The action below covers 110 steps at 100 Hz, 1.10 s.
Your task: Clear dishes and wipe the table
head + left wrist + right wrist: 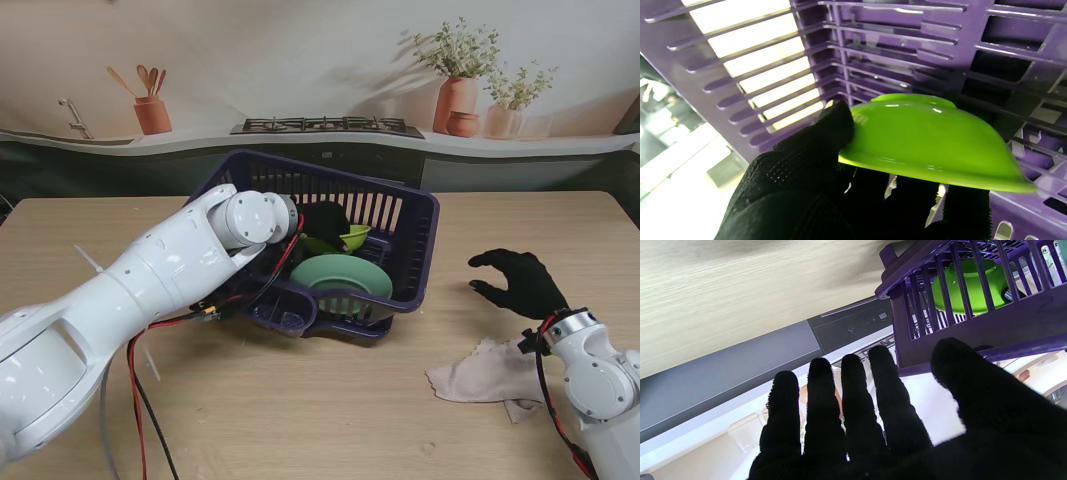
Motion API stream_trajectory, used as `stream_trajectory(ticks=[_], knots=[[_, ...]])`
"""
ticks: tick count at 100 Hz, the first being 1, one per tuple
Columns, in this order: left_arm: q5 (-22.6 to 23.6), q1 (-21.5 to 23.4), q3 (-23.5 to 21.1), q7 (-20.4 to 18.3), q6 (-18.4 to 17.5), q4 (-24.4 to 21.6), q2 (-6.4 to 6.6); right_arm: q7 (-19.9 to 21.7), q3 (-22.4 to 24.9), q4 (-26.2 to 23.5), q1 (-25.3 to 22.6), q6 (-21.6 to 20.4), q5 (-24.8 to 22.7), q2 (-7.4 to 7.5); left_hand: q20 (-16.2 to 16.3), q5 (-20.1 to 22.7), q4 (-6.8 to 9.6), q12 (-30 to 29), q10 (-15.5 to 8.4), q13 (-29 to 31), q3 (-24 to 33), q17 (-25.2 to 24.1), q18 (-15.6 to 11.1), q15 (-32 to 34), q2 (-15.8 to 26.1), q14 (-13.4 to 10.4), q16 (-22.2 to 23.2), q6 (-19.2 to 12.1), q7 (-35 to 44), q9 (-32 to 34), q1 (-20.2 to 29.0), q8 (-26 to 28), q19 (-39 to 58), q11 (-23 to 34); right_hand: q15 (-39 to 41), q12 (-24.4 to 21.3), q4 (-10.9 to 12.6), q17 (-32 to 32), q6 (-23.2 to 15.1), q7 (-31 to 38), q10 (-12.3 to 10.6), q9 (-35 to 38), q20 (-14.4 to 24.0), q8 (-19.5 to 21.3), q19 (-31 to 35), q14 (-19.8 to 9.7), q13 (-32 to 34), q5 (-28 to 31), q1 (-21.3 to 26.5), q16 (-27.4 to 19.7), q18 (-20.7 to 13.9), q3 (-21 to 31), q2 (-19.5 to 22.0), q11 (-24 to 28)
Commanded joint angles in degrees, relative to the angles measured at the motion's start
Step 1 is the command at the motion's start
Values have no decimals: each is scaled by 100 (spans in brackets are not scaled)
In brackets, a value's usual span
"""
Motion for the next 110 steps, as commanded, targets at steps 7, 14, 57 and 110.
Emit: stream_trajectory(ticks=[7, 14, 57, 110], knots=[[-20, 40, 20, -112, 54, -118, 14, 53, -1, -4, -21, -20, -25, -8, -232, -122, 500, -125, -224, -138, -259, -270, 220, -94, 592, -133, -117, -998, 121, -181, 787, -163, -221, -42, -83, 55, 111, -96, 30, -30, -89, -122, 117, -8, -105, -172, -163, 15, -166, -47, -196, -80, 68, 15], [-24, 39, 19, -153, 60, -168, 41, 56, 0, 0, -16, -31, -26, -7, -305, -310, 625, -181, -200, -227, -787, -336, 200, -135, 544, -138, -131, -930, 317, -353, 798, -353, -244, 72, -82, 56, 112, -95, 33, -29, -79, -120, 118, -8, -106, -172, -162, 16, -165, -46, -195, -79, 70, 16], [-92, 42, 4, -339, 155, -343, 133, 48, -3, 14, -7, -48, -36, -6, -560, -126, 629, -837, -77, -706, 381, -737, 43, -327, 522, -30, -187, -596, -752, -985, -2027, -438, -510, 454, -85, 56, 113, -97, 23, -18, -81, -120, 127, -5, -112, -181, -163, 8, -162, -44, -185, -76, 69, 18], [-65, 186, -255, -272, 253, -744, 291, 30, -2, 15, -6, -60, -38, -9, -669, -289, 553, -857, -148, -1167, 438, -1091, -311, -394, 610, -22, -164, -600, -868, -1282, -2950, -560, -606, 382, -90, 57, 112, -107, 23, -13, -93, -125, 135, -9, -126, -180, -172, 4, -167, -42, -190, -84, 71, 16]])
